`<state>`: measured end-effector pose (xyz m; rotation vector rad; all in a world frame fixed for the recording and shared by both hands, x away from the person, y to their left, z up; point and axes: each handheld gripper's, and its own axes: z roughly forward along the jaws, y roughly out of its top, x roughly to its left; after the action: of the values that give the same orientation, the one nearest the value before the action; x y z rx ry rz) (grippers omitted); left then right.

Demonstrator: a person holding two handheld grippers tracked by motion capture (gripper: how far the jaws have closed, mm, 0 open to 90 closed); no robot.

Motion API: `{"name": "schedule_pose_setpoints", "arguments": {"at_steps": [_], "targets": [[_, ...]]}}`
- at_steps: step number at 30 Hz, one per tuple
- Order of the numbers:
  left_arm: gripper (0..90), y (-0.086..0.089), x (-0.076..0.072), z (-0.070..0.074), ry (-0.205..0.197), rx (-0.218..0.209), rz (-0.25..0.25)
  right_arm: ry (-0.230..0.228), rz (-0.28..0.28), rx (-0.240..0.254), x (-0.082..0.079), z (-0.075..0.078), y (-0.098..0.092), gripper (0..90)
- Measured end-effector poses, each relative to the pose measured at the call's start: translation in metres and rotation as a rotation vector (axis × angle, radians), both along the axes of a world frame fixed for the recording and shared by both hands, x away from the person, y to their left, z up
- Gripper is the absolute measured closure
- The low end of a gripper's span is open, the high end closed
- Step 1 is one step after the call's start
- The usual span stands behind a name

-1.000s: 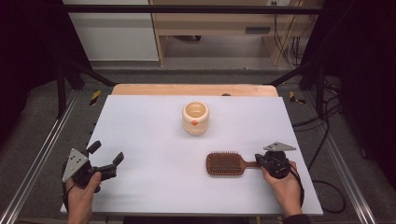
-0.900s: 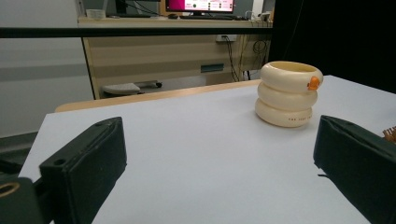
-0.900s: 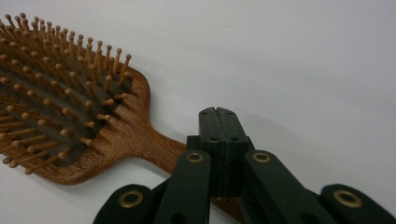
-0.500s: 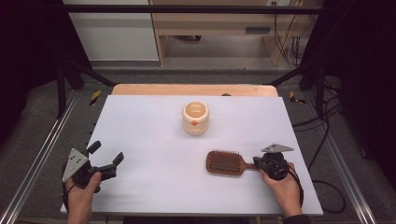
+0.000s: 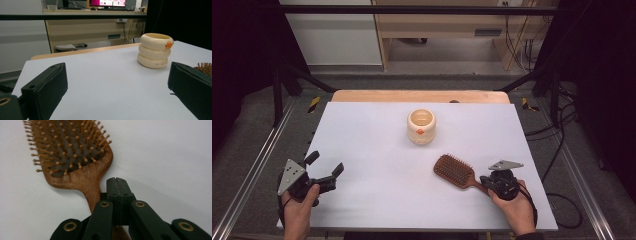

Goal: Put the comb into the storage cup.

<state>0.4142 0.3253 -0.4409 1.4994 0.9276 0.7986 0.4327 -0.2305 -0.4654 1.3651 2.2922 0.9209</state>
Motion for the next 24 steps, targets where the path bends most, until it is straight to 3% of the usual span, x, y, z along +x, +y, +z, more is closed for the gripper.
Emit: {"name": "schedule_pose_setpoints", "arguments": {"at_steps": [24], "targets": [[2.5,-0.002,0.0,0.0,0.003,0.016,-0.002,0.04,0.053,0.012,-0.006,0.001,0.012,90.0]]}}
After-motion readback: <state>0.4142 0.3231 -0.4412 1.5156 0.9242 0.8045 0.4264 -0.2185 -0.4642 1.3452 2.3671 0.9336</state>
